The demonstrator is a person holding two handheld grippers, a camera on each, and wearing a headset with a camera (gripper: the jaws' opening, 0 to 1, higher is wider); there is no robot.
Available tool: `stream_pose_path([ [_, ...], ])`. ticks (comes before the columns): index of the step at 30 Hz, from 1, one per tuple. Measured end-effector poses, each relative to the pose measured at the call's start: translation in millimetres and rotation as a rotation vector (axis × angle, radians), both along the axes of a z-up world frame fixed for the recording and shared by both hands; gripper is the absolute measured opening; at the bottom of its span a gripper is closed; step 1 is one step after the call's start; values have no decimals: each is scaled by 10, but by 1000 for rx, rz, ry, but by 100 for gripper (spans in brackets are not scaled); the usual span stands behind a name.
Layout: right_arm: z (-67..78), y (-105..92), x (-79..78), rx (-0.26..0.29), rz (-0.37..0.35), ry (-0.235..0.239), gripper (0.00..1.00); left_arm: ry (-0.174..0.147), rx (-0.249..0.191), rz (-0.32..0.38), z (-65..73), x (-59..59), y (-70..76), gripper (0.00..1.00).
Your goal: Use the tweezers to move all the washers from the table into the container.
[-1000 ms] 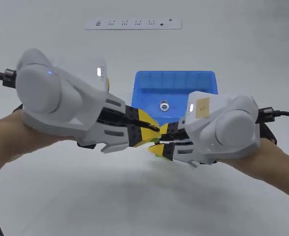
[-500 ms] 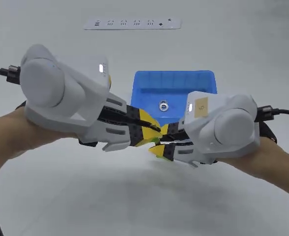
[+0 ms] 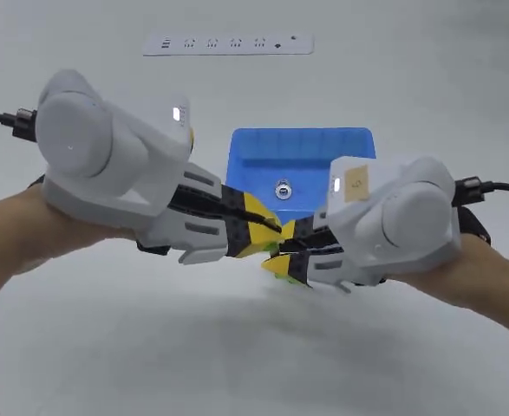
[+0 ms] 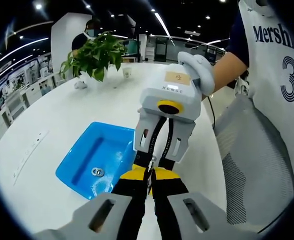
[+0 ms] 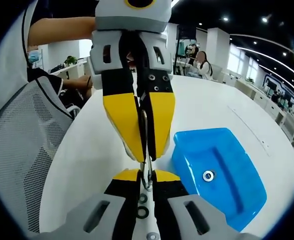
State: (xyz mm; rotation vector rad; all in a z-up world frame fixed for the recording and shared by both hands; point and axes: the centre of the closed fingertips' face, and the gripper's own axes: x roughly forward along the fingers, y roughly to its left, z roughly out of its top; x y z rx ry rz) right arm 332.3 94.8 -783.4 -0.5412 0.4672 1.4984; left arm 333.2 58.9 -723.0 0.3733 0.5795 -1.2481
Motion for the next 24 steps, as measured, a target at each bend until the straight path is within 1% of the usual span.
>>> stream_pose_path([
  [1,-1,3,-8,-4,4,-6,10,2,1,-1,0,-9,3,7],
  [4,19,-2,-53,-7,13,-6,10,0,30,-15,21,-56,36,7],
  [7,91,-1,-92,8,15,-3,10,5,28,-26,89,-88,45,7],
  [9,155,-2,-109,16,20,-3,10,4,24,-37,151,-110,29,7],
  [10,188,-1,-118,22,24,-4,10,5,15,-43,202,-120,11,7],
  [12,271,-10,-112,29,24,-8,10,-9,6,-48,266,-117,-7,7],
  [13,316,-27,-87,24,20,-24,10,-22,-1,-48,309,-104,-12,7],
  [15,383,-43,-58,29,13,-37,10,-33,-12,-46,361,-89,-18,7],
  [16,433,-51,-32,33,7,-48,10,-43,-19,-44,412,-71,-20,7],
  [17,449,-54,-26,34,7,-51,10,-53,-22,-44,445,-60,-22,7],
  [18,513,-57,12,42,1,-70,10,-64,-26,-46,491,-46,-29,7],
  [19,537,-58,23,46,-2,-71,10,-75,-27,-48,531,-30,-32,7],
  [20,558,-59,31,50,-6,-69,10,-76,-26,-50,550,-21,-34,7],
  [24,635,-65,92,49,-19,-102,10,-97,-19,-71,625,27,-55,7],
])
